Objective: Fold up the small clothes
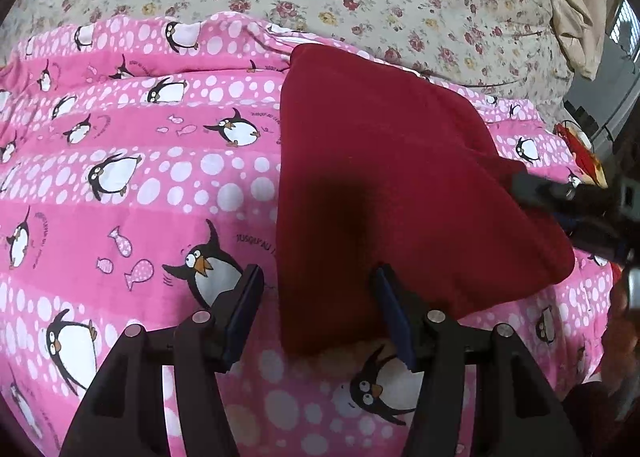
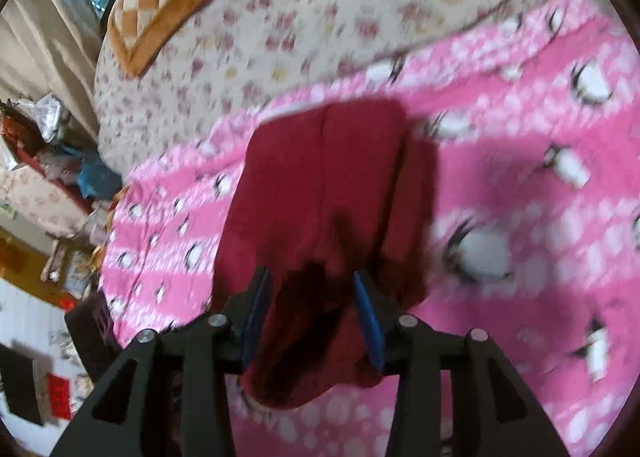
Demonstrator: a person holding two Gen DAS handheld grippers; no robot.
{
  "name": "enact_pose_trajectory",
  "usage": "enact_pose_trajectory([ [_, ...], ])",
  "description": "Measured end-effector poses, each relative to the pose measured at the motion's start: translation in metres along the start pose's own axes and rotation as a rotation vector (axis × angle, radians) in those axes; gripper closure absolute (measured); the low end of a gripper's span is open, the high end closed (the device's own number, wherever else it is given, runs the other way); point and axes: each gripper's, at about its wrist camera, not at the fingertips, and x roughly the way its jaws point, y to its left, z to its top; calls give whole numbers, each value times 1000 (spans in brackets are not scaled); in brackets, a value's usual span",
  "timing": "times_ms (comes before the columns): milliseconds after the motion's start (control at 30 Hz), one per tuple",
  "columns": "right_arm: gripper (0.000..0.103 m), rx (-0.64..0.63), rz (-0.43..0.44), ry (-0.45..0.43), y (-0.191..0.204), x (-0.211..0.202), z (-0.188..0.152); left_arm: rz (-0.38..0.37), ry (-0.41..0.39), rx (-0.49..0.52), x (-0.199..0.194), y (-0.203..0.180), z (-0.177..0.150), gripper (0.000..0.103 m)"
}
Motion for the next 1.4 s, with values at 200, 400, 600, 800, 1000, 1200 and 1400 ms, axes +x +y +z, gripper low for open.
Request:
enact_pose_trajectory([
  [200, 91, -104, -129, -75, 6, -10, -14, -27, 9, -18, -1, 6, -2, 59],
  [400, 92, -112, -187, -35, -11, -2, -33, -28, 14, -20, -2, 5, -3, 59],
  [600, 50, -49, -128, -148, -7, -32, -19, -33, -1, -19, -13, 6, 7, 59],
  [800, 33, 9, -162, -112, -28, -11, 14, -97, -7, -81, -18, 23, 38, 58],
  [1000, 29, 90, -102, -80, -51, 27, 32, -189, 41, -97, 10, 29, 65, 54],
  [1200, 25, 123, 49, -71, -59, 47, 25, -251, 110, -130, 53, 30, 61, 42],
  [1400, 35, 24, 30, -44, -41, 64, 25, -303, 104, -186, 65, 35, 63, 34],
])
